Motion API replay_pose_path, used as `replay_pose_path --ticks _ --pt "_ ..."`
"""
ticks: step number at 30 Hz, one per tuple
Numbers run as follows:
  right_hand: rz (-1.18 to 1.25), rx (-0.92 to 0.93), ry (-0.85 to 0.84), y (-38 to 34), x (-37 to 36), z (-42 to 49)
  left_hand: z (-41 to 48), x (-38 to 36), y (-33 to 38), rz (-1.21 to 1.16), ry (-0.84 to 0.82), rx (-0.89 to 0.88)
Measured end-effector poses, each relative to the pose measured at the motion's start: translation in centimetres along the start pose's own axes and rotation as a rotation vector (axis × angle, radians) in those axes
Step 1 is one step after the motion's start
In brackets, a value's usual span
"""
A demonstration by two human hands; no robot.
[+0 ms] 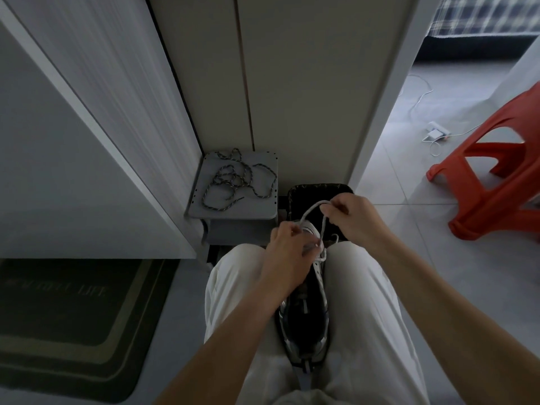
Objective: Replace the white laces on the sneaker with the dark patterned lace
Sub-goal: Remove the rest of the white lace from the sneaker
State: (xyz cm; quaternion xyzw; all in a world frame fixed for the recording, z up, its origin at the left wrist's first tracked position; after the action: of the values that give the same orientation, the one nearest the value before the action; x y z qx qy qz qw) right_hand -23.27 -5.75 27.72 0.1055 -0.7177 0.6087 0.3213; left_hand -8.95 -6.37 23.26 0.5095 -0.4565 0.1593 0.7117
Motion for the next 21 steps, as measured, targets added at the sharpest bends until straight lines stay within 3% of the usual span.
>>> replay_pose_path --ticks 3,7,10,12,18,21 --pt "0.107 0.004 -0.008 -0.2 -0.3 -0.3 2.0 0.5 0.7 0.089 -0.037 0.013" --pt "0.068 -0.089 -0.05 2.4 -1.1 -1.0 6.1 5.3 0.8 -0.298 0.02 0.115" --pt "-0.063 -0.174 -0.188 4.6 -3.0 -2.2 6.9 5.4 1.5 -0.231 -0.164 0.101" --pt "-0.109 -0.189 -0.219 5.3 -4.2 -3.1 6.2 4.8 1.1 -0.175 -0.185 0.114" --pt "-0.2 -0.078 -0.131 4.0 -5.0 -3.2 3.6 6.3 0.2 -0.058 0.174 0.035" --pt "-0.203 -0.031 -0.031 2.3 -2.9 -1.5 2.5 3.7 0.2 -0.041 -0.048 0.038"
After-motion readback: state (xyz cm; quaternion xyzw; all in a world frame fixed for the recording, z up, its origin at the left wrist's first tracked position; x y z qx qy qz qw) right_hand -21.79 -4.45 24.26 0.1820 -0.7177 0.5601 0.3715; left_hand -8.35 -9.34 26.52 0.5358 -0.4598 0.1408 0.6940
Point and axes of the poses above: each hand's wrist, its own z-axis towards the middle knuckle, its own x-axis out of the back of the hand, y = z × x, the point moved 8 cm from there along z, towards the middle knuckle, and after that the axes turned 5 degrees about z, right-handed, at the moved point
